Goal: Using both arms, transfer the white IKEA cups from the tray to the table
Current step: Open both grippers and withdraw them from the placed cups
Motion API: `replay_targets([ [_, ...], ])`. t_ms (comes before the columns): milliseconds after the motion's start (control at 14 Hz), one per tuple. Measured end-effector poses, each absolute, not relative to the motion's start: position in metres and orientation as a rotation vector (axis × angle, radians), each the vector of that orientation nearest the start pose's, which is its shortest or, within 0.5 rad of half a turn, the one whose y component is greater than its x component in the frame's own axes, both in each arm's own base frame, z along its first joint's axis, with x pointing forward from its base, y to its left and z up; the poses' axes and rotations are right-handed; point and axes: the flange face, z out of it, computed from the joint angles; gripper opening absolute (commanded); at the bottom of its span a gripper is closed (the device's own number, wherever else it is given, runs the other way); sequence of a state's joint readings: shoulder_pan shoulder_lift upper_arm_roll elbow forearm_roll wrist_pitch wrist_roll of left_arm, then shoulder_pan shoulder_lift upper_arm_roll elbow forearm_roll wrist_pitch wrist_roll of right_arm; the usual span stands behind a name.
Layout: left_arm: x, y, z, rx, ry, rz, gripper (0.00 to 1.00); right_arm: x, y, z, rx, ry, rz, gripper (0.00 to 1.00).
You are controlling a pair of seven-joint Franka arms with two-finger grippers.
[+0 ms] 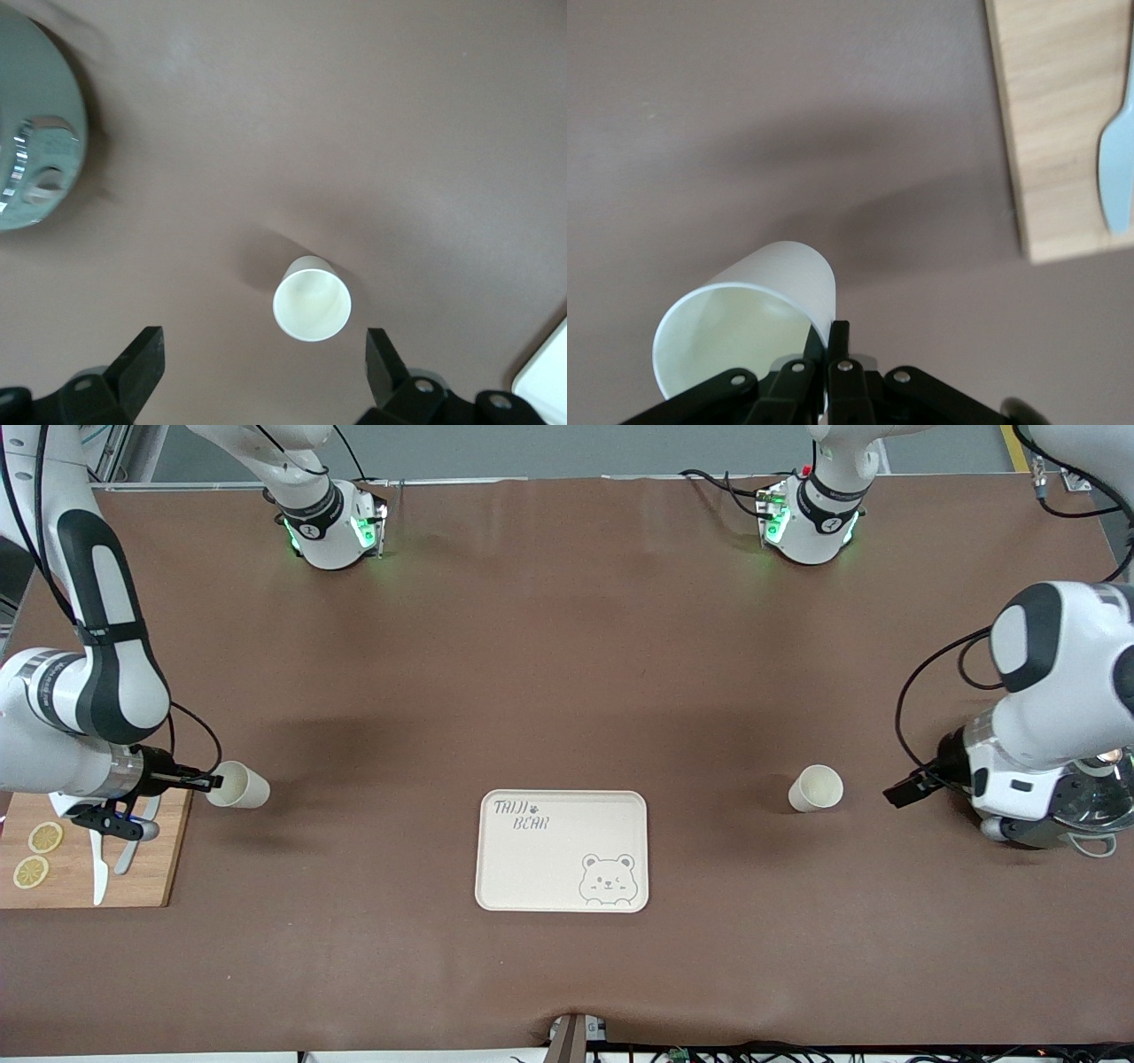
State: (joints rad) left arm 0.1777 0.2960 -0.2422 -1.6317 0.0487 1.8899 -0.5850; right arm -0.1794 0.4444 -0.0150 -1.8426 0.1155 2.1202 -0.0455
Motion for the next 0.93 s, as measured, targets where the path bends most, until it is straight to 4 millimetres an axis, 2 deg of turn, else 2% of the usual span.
replay_targets([
  [214,0.643,0.0,0.482,-3.073,-0.709,0.051,1.0,0.598,-0.109,0.237,-3.019,0.261,0.22,0.0],
  [571,0.634,0.019,0.513,-3.105,-0.532,0.009,1.0,0.594,-0.109,0.231,-3.017,0.23,0.234,0.0],
  [643,0.631,0.021,0.521,-3.107,-0.501,0.005,1.0,0.594,-0.11,0.231,-3.017,0.23,0.234,0.29],
  [786,0.623,0.03,0.538,-3.105,-0.465,-0.019,1.0,0.594,-0.11,0.231,-3.017,0.226,0.23,0.99],
  [929,0.614,0.046,0.556,-3.1,-0.456,-0.047,1.0,0.6,-0.112,0.237,-3.024,0.225,0.192,1.0],
])
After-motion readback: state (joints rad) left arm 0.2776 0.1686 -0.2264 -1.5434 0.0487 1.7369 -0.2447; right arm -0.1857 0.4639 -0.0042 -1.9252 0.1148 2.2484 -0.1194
